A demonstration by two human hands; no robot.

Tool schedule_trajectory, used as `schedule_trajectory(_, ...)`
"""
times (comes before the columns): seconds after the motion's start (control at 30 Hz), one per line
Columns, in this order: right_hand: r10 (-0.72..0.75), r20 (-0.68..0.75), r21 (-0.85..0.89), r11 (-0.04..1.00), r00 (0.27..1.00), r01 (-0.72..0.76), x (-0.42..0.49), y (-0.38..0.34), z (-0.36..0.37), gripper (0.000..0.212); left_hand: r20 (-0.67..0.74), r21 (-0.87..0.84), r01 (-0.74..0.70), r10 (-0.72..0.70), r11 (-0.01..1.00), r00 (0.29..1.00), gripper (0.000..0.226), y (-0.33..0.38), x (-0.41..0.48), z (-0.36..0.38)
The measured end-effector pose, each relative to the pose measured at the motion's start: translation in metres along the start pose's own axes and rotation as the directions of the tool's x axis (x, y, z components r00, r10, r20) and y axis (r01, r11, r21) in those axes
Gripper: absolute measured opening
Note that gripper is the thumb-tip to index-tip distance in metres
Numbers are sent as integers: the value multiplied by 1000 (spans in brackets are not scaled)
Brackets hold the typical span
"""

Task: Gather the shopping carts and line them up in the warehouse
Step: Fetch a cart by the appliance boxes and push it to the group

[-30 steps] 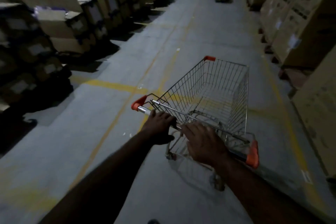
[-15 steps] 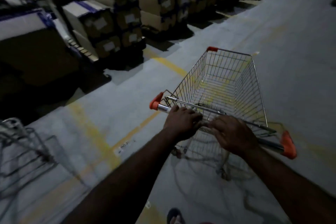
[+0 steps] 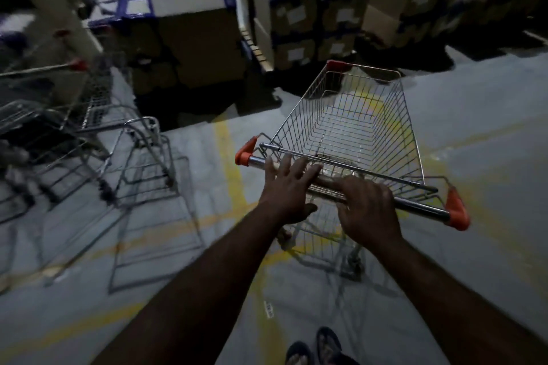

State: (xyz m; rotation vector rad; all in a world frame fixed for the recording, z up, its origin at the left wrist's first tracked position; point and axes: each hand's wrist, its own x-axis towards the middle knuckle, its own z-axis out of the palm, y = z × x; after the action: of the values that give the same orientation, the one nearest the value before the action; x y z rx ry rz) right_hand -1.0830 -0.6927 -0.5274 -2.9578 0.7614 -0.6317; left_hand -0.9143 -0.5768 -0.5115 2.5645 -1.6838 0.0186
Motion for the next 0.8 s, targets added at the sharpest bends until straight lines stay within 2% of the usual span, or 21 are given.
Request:
schedule_trajectory(0.17,-127,56,192,975,990,114,42,-32,25,62,61,32,212,-214,977,975,92,-49,-15,-1)
schedule_trajectory(0.3,-212,126,337,928,969,159,84,-59,37,58,138,9,316,-314,949,939,84,-95,-19,-12)
schedule_trajectory(0.47,-329,217,316,914,919,253,148,-94,52,60,188,-82,476,-455,876,870,65,-148,-5,-33)
schedule_trajectory(0.6,-405,284,276,903,869,330,172,-117,71,69,258,-126,552,-511,824,820,53,-181,-1,-37)
schedule_trajectory(0.67,-431,310,283,893,847,350,193,-125,81,75,231,-107,562,-529,820,817,44,-203,6,-40)
schedule_trajectory(0.8,-397,384,353,897,834,265,253,-163,96,75,141,-87,601,-587,795,797,26,-254,20,-45)
